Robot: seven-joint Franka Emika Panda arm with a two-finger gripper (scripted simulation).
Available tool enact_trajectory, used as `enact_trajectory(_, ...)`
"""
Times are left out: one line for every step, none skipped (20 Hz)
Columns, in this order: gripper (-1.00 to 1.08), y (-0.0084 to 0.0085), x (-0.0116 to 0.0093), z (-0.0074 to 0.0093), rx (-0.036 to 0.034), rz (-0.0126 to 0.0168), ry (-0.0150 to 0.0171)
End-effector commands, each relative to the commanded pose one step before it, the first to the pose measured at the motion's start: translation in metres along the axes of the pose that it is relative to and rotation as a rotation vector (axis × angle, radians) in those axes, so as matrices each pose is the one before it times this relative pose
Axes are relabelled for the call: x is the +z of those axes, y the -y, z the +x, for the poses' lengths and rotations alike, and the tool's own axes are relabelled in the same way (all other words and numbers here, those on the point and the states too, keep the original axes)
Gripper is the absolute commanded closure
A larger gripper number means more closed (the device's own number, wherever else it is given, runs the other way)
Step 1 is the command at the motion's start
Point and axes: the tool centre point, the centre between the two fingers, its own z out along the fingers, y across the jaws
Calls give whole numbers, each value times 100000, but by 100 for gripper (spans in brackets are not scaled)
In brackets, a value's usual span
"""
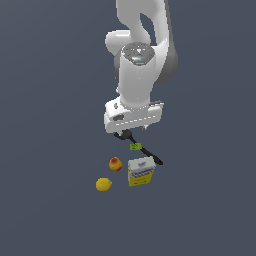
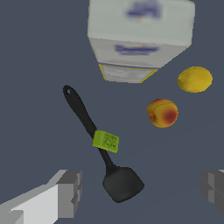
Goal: Pick up a designated object from a clutter of objects.
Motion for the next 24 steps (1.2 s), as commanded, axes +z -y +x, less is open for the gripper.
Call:
enact_trajectory(-92, 597, 2144, -193, -8084, -398, -288)
enact_trajectory(-92, 266, 843, -87, -3260, -124, -131)
enact_trajectory(-92, 281, 833, -95, -3267, -104, -138)
enact_trajectory(-92, 296, 824, -102, -3274, -85, -146)
enact_trajectory(-92, 311, 813, -108, -3280, -66, -155)
enact_trajectory(-92, 327, 802, -113, -3286, -47, -166)
enact_trajectory(-92, 341, 787, -117, -3270, -28, -177)
enact_trajectory(-92, 342, 743, -114, -3139, -11, -182)
enact_trajectory(-92, 338, 693, -109, -2971, 4, -184)
enact_trajectory(-92, 331, 644, -103, -2803, 16, -185)
enact_trajectory(-92, 322, 597, -97, -2635, 26, -184)
enact_trajectory(-92, 311, 551, -90, -2465, 33, -182)
enact_trajectory(-92, 298, 507, -82, -2295, 38, -179)
enact_trajectory(-92, 283, 463, -75, -2125, 42, -173)
enact_trajectory(-92, 267, 421, -68, -1955, 43, -167)
enact_trajectory(-92, 249, 380, -60, -1785, 44, -158)
enact_trajectory(-92, 229, 341, -53, -1615, 43, -148)
enact_trajectory(-92, 208, 302, -47, -1443, 41, -137)
enact_trajectory(-92, 187, 264, -39, -1276, 38, -124)
enact_trajectory(-92, 163, 227, -34, -1103, 34, -110)
enact_trajectory(-92, 140, 191, -28, -934, 30, -95)
enact_trajectory(-92, 114, 155, -23, -761, 25, -79)
enact_trajectory(-92, 92, 120, -16, -598, 20, -63)
enact_trajectory(-92, 64, 86, -12, -423, 14, -45)
